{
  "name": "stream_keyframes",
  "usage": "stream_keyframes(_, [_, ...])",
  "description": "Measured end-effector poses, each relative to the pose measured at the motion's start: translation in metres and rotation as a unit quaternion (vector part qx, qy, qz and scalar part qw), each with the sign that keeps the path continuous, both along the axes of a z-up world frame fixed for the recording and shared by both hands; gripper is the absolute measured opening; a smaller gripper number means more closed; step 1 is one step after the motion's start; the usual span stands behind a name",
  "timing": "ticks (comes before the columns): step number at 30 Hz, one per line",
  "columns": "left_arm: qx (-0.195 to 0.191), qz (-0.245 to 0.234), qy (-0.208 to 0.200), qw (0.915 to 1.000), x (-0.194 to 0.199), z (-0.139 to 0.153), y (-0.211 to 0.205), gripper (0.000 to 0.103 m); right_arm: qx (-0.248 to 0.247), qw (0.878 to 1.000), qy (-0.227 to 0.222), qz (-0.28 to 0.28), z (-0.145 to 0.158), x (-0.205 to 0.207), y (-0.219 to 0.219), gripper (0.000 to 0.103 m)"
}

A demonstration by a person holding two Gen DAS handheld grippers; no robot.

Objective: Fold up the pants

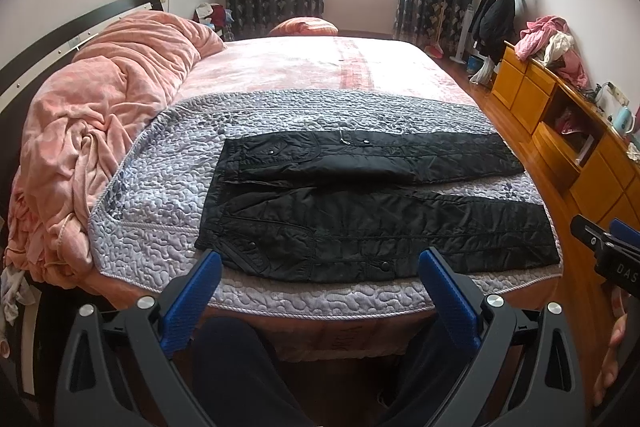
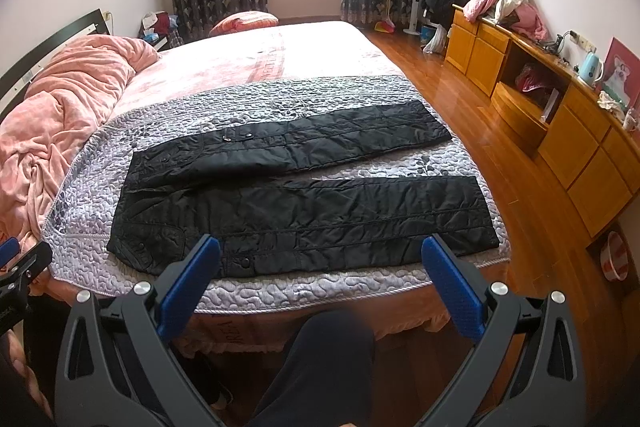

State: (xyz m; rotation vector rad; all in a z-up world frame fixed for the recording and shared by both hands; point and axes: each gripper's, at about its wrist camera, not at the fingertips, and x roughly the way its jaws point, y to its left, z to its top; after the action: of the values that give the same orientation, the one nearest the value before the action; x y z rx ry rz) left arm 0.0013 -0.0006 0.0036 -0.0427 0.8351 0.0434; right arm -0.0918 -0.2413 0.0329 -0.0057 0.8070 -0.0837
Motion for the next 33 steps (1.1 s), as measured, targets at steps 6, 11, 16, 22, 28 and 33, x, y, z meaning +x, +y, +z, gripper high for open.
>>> stream_keyframes(6, [0.013,-0.003,0.004,0.9999,0.003,-0.006,0.0,0.099,-0.001,1.0,-0.001,-0.002,-0.003,0.002,-0.002,0.101])
stream_keyframes(11, [-0.003,-0.074,0.058,0.9955,0.027,-0.056,0.007,0.099,0.032,0.996,-0.08,0.028,-0.018,0.005,-0.017,0.101])
stream_keyframes(16, [-0.011,-0.066,0.029,0.9973,0.041,-0.111,0.062,0.099,0.102,0.994,-0.003,0.037,-0.073,0.049,-0.055,0.1])
stream_keyframes(22, [-0.137,0.017,0.068,0.9881,0.077,-0.17,0.169,0.099,0.114,0.993,0.036,0.019,-0.129,0.072,-0.085,0.1])
stream_keyframes(28, [-0.365,0.089,0.112,0.9198,0.118,-0.258,0.261,0.082,0.233,0.967,0.096,-0.025,-0.196,0.098,-0.13,0.056])
stream_keyframes(33, [-0.408,0.159,0.156,0.8854,0.141,-0.319,0.286,0.051,0.3,0.944,0.127,-0.052,-0.234,0.107,-0.157,0.058])
